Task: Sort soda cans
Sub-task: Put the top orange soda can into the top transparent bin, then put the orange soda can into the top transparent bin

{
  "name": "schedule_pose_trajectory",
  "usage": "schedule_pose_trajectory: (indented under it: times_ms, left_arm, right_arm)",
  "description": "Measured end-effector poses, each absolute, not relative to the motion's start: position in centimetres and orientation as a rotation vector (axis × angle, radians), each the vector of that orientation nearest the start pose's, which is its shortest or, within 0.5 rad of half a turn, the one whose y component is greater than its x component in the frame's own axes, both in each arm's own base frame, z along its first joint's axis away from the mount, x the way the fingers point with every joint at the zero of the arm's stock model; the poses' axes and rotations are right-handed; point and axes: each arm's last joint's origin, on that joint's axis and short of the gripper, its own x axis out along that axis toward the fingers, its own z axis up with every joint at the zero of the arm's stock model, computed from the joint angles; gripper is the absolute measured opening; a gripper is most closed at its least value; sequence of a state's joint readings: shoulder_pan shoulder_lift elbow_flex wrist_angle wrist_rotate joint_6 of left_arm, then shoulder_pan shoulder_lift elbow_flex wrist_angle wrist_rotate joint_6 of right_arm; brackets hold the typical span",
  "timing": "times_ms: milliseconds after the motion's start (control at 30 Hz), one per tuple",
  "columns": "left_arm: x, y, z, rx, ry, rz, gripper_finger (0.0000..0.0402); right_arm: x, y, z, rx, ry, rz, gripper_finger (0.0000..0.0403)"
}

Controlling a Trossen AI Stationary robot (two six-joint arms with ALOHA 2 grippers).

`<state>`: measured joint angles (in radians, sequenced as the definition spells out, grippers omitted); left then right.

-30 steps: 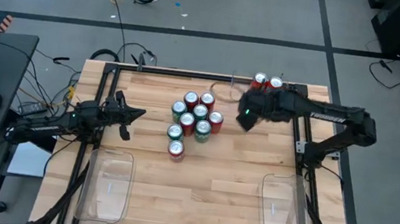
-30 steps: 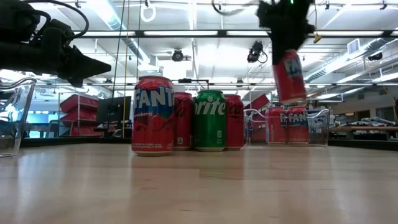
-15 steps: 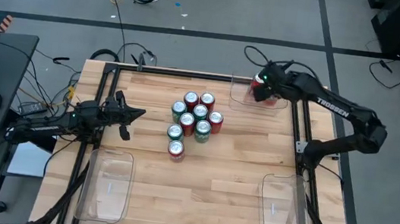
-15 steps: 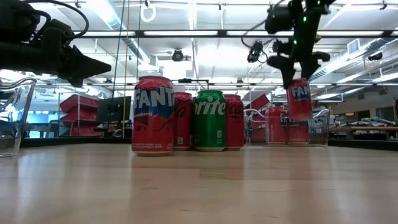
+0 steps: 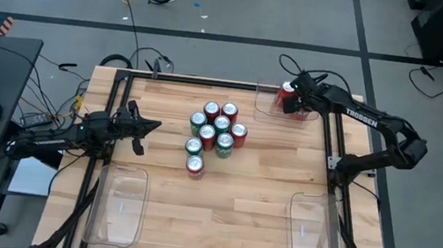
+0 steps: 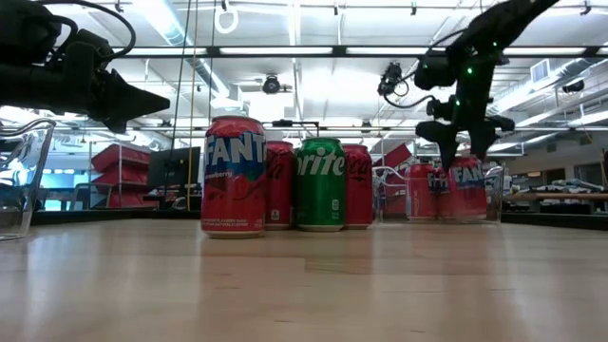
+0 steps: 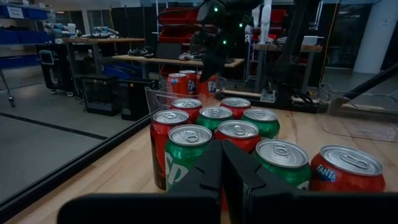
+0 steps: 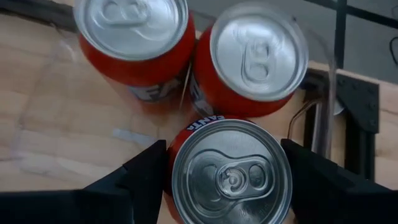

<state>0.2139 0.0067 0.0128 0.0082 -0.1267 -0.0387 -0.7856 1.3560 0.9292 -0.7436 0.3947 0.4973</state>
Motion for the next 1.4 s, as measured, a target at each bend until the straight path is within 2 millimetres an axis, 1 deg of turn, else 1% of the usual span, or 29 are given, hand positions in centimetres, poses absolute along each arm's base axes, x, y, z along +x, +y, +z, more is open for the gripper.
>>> schedule_pose_trajectory:
  times_ms: [133, 233, 367, 567, 667, 867, 967, 1067, 1267, 1400]
  left_arm:
    - [9.4, 2.4, 16.8, -0.038, -0.021, 0.340, 0.0008]
    - [9.4, 2.4, 16.8, -0.038, -0.021, 0.341, 0.0008]
    - [9.4, 2.4, 16.8, -0.038, -0.021, 0.341, 0.0008]
    - [9.4, 2.4, 16.8, -0.038, -0.021, 0.341, 0.0008]
    - [9.4, 2.4, 16.8, -0.038, -0.021, 0.341, 0.0008]
    - [9.4, 2.4, 16.8, -0.038, -0.021, 0.341, 0.0008]
    - [9.4, 2.4, 16.8, -0.038, -0.021, 0.340, 0.0008]
    - [9.4, 2.4, 16.8, -0.038, -0.021, 0.340, 0.0008]
    - [9.4, 2.4, 16.8, -0.038, -0.021, 0.340, 0.0008]
    - [9.4, 2.4, 16.8, -0.038, -0.021, 0.340, 0.0008]
  right_arm:
    - [16.4, -18.4, 22.0, 0.636, 0.914, -1.344, 0.0261]
    - [16.3, -18.4, 21.8, 0.645, 0.912, -1.352, 0.0276]
    - [16.4, -18.5, 22.0, 0.635, 0.917, -1.348, 0.0296]
    - [16.4, -18.6, 22.7, 0.635, 0.940, -1.345, 0.0310]
    - [16.5, -18.7, 23.5, 0.629, 0.942, -1.353, 0.0315]
    - [16.4, -18.7, 24.4, 0.609, 0.961, -1.376, 0.0328]
    - [16.5, -18.6, 25.0, 0.605, 0.973, -1.367, 0.0335]
    - [16.7, -18.5, 25.8, 0.604, 0.996, -1.321, 0.0337]
    - [17.4, -17.9, 28.4, 0.563, 1.016, -1.257, 0.0328]
    - [18.7, -17.2, 30.6, 0.532, 0.980, -1.135, 0.0324]
